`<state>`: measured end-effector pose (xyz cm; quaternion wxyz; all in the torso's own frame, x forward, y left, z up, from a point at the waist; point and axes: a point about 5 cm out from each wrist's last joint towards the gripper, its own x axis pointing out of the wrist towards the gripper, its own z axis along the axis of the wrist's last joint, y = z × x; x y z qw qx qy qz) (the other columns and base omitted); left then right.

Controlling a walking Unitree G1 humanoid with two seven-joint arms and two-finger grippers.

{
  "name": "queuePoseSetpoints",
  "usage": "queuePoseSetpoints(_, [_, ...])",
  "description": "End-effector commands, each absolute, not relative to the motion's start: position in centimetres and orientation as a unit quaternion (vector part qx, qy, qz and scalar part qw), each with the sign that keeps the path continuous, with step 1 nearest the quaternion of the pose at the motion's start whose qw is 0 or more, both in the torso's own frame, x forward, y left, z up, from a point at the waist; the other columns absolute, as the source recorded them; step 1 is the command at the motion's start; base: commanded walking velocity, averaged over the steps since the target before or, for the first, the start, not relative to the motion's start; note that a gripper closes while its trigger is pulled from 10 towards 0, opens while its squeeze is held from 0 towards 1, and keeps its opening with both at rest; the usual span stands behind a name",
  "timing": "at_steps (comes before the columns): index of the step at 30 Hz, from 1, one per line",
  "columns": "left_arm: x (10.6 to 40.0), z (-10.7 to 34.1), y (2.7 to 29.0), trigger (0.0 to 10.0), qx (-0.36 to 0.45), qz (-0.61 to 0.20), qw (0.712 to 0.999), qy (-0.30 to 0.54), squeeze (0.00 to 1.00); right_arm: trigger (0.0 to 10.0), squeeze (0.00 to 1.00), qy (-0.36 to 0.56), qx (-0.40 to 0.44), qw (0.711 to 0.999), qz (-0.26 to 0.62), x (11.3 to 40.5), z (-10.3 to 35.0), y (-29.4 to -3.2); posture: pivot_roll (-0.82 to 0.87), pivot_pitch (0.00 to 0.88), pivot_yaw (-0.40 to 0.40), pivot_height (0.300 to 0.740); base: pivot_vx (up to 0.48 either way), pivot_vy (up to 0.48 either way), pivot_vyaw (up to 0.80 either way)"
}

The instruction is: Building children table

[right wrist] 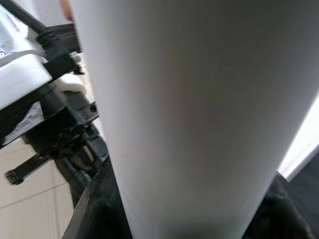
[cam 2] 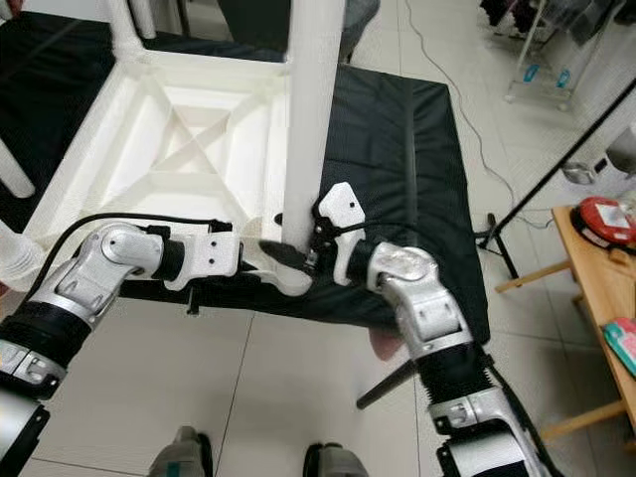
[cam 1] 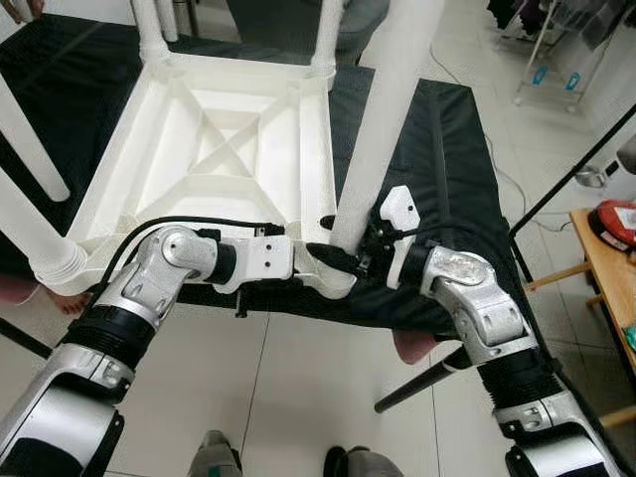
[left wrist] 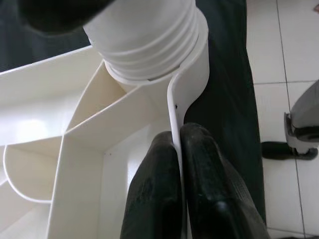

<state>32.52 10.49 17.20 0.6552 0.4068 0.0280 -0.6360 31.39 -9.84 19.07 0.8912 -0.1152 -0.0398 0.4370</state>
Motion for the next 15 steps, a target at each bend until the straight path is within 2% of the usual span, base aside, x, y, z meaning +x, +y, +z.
queuePoseSetpoints(1, [30.7, 19.6, 6.5, 0.0, 0.409, -0.694, 0.585, -0.096, 0.0, 0.0, 0.0, 0.061, -0.133, 0.965, 0.219, 31.8, 15.0, -13.1, 0.16, 0.164, -0.079, 0.74, 0.0, 0.0, 0.0])
queuePoseSetpoints(2, [30.7, 19.6, 6.5, 0.0, 0.409, -0.694, 0.585, -0.096, 0.0, 0.0, 0.0, 0.061, -0.133, 0.965, 0.219, 31.8, 15.0, -13.1, 0.16, 0.164, -0.079, 0.74, 0.0, 0.0, 0.0])
queuePoseSetpoints(3, [30.7, 19.6, 6.4, 0.0, 0.409, -0.695, 0.583, -0.097, 0.0, 0.0, 0.0, 0.062, -0.12, 0.975, 0.175, 31.4, 14.7, -13.3, 0.16, 0.164, -0.079, 0.74, 0.0, 0.0, 0.0])
queuePoseSetpoints(4, [30.6, 19.6, 6.3, 0.0, 0.408, -0.698, 0.581, -0.099, 0.0, 0.0, 0.0, 0.063, -0.111, 0.983, 0.13, 30.8, 14.4, -13.6, 0.16, 0.168, -0.076, 0.74, 0.0, 0.0, 0.0])
queuePoseSetpoints(5, [30.6, 19.5, 6.1, 0.0, 0.405, -0.701, 0.578, -0.102, 0.0, 0.0, 0.0, 0.07, -0.087, 0.993, 0.042, 30.0, 13.8, -14.5, 0.15, 0.169, -0.075, 0.74, 0.0, 0.0, 0.0])
queuePoseSetpoints(9, [30.6, 19.5, 6.0, 0.0, 0.404, -0.702, 0.577, -0.103, 0.0, 0.0, 0.0, 0.071, -0.081, 0.994, 0.02, 29.7, 13.6, -14.7, 0.15, 0.169, -0.075, 0.74, 0.0, 0.0, 0.0])
queuePoseSetpoints(11, [30.4, 19.4, 5.6, 0.0, 0.401, -0.709, 0.57, -0.107, 0.0, 0.0, 0.0, 0.059, -0.073, 0.991, -0.095, 28.5, 13.5, -16.3, 0.15, 0.17, -0.069, 0.74, 0.0, 0.0, 0.0])
queuePoseSetpoints(12, [30.4, 19.4, 5.6, 0.0, 0.401, -0.709, 0.57, -0.107, 0.0, 0.0, 0.0, 0.059, -0.073, 0.991, -0.095, 28.5, 13.5, -16.3, 0.15, 0.17, -0.069, 0.74, 0.0, 0.0, 0.0])
queuePoseSetpoints(13, [30.4, 19.4, 5.4, 0.0, 0.4, -0.711, 0.567, -0.109, 0.0, 0.0, 0.0, 0.052, -0.066, 0.985, -0.15, 27.8, 13.5, -16.9, 0.15, 0.17, -0.069, 0.74, 0.0, 0.0, 0.0])
queuePoseSetpoints(15, [30.4, 19.4, 5.3, 0.0, 0.399, -0.713, 0.566, -0.111, 0.0, 0.0, 0.0, 0.05, -0.058, 0.981, -0.179, 27.3, 13.4, -17.1, 0.15, 0.17, -0.069, 0.74, 0.0, 0.0, 0.0])
